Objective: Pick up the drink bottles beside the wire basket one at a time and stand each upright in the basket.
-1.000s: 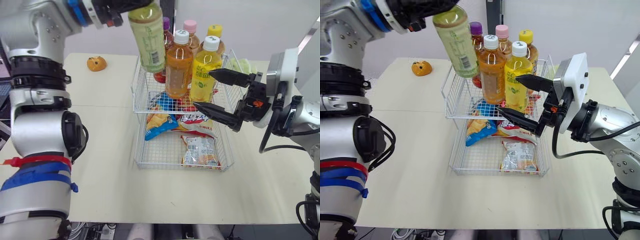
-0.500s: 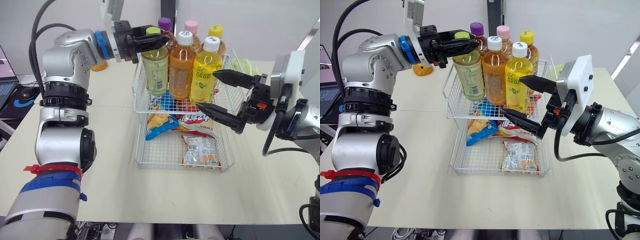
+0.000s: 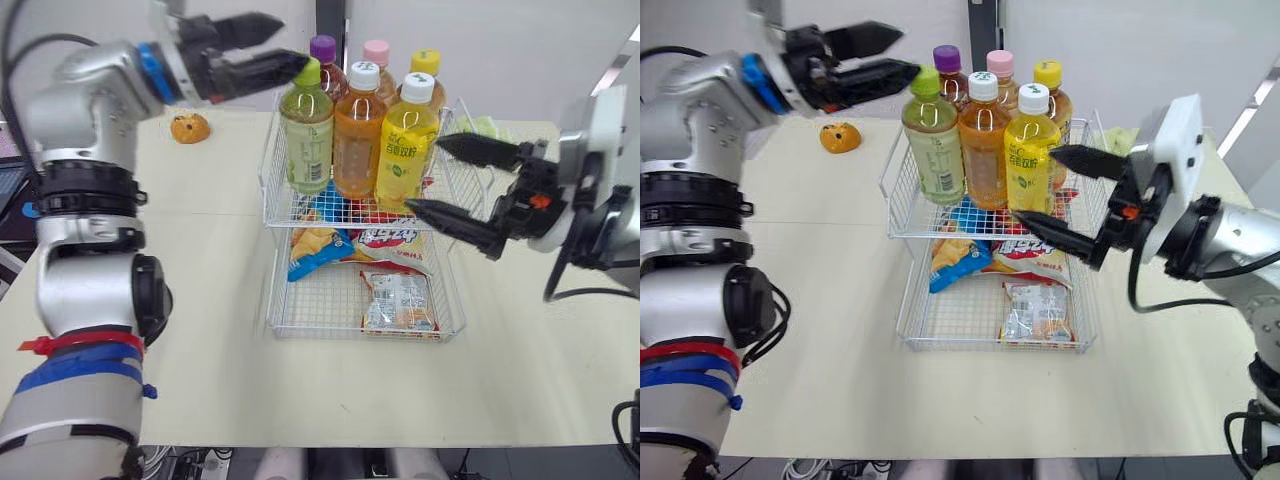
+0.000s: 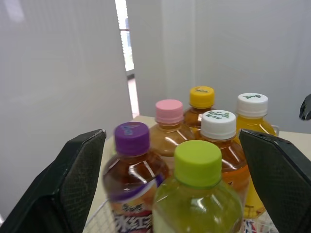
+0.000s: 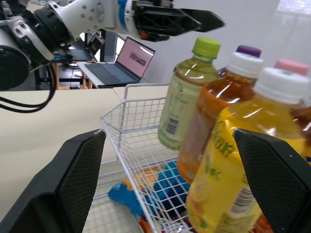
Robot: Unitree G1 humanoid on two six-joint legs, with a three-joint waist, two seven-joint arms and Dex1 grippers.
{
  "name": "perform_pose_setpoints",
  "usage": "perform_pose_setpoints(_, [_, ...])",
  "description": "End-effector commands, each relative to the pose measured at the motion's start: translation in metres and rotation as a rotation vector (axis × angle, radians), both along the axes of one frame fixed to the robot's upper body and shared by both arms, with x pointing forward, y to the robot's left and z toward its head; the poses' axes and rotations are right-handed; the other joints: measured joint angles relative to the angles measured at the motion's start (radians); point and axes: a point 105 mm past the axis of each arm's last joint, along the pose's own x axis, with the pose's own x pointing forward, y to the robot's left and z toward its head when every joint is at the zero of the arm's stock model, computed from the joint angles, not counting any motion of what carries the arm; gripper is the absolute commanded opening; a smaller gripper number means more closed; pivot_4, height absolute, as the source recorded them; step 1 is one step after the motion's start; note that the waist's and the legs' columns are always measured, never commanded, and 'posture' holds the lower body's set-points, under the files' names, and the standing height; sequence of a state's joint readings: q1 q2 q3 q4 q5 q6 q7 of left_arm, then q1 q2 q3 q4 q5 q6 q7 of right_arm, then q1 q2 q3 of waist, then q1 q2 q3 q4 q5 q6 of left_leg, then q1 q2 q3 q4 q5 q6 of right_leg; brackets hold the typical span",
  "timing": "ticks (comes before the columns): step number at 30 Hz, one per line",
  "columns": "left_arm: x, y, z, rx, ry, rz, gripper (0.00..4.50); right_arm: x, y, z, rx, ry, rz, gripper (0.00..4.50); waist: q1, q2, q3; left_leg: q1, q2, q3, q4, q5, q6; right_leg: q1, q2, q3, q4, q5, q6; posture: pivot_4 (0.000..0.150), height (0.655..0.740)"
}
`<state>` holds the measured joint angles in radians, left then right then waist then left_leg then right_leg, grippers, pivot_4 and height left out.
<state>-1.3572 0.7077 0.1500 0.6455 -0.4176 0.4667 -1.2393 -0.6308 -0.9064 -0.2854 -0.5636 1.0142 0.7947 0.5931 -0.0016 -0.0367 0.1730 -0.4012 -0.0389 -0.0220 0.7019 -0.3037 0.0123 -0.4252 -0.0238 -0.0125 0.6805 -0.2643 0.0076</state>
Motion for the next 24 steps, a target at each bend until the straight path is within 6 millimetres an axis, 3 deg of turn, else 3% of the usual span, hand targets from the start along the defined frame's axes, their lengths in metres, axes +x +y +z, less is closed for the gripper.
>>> perform_pose_setpoints(1, [0.000,0.048,0.001,-0.026,-0.054,0.185,4.49,-0.002,-0.042,0.035,0.031,-0.092,-0.112,4.50,0.000,0.002,-0.001,0.000,0.000,0.000,0.000,0.000,0.000,0.000,0.000,0.000,0.000,0.000,0.000,0.150,0.7400])
perform_pose_setpoints(3, [0.005,0.069,-0.009,-0.053,-0.040,0.287,4.49,0.002,-0.066,0.041,0.025,-0.110,-0.195,4.50,0.001,0.003,-0.002,0.001,0.000,0.001,0.000,0.000,0.000,0.001,0.000,0.001,-0.001,0.000,0.000,0.150,0.7400])
perform_pose_setpoints(6, [0.013,0.102,-0.050,-0.070,0.000,0.463,4.49,0.017,-0.120,0.031,-0.017,-0.133,-0.396,4.50,0.011,0.003,-0.003,0.003,0.000,0.001,0.000,-0.002,0.003,0.004,0.000,0.001,-0.001,0.000,0.000,0.150,0.7400])
perform_pose_setpoints(8, [0.015,0.118,-0.088,-0.022,0.029,0.559,4.49,0.025,-0.150,0.015,-0.041,-0.127,-0.491,4.50,0.012,0.003,-0.003,0.003,0.000,0.001,0.000,-0.002,0.004,0.004,-0.001,0.001,-0.001,0.000,0.000,0.150,0.7400])
perform_pose_setpoints(10, [0.016,0.133,-0.138,-0.027,0.102,0.667,4.49,0.034,-0.189,-0.019,-0.016,-0.075,-0.611,4.50,0.013,0.003,-0.004,0.003,0.000,0.002,0.001,-0.002,0.004,0.003,-0.001,0.002,0.000,0.000,0.000,0.150,0.7400])
perform_pose_setpoints(12, [0.011,0.134,-0.177,0.013,0.140,0.730,4.49,0.038,-0.216,-0.054,-0.005,-0.014,-0.695,4.50,0.014,0.002,-0.005,0.004,0.000,0.002,0.001,-0.001,0.001,0.004,-0.001,0.002,0.001,0.000,0.000,0.150,0.7400])
perform_pose_setpoints(17, [-0.004,0.128,-0.228,0.099,0.140,0.787,4.49,0.041,-0.239,-0.121,0.018,0.100,-0.784,4.50,0.017,0.003,-0.004,0.003,0.001,0.003,0.000,0.000,0.001,0.002,-0.001,0.003,0.001,0.001,0.000,0.150,0.7400])
perform_pose_setpoints(24, [-0.004,0.126,-0.228,0.084,0.131,0.822,4.49,0.042,-0.251,-0.147,0.065,0.131,-0.846,4.50,0.018,0.011,-0.009,0.006,0.001,0.004,-0.002,-0.002,0.004,0.004,-0.001,0.003,0.001,0.001,0.000,0.150,0.7400])
